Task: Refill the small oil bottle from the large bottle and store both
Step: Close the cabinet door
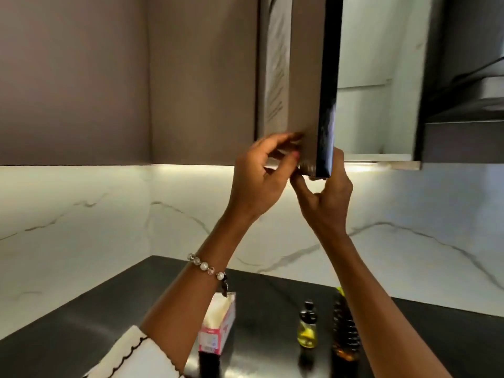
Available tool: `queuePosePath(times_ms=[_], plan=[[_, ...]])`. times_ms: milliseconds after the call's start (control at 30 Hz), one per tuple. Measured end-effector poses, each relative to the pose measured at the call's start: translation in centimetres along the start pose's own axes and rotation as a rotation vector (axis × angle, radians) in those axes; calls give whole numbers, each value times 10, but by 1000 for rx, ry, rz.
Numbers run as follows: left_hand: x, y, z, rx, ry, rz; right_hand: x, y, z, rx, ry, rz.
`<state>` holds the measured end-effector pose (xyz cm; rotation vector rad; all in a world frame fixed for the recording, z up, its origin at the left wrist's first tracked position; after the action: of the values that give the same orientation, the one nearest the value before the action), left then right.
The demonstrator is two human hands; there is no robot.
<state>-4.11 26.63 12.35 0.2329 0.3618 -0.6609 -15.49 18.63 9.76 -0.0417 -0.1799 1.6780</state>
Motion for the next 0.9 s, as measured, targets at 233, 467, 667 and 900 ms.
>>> queuePosePath(times_ms=[233, 467, 667, 900], plan=[[45, -114, 1, 116, -95, 193, -89, 86, 9, -74, -276, 28], [104, -204, 7, 216, -42, 609, -207, 137, -4, -246, -614, 161], [152, -255, 20, 234, 19, 770, -290, 148, -4, -245, -726, 173], [190, -291, 27, 215, -5, 867, -349, 141, -5, -202, -800, 132]])
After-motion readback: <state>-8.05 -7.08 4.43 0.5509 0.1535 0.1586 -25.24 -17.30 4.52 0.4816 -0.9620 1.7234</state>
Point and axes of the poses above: each hand's wrist, its own z-axis towards the middle knuckle, its own y-axis out of the back of the hand, x = y × z, the point moved 10 cm from there along z, towards the middle knuckle, and after that the axes turned 7 degrees about y, right-handed, at the moved point
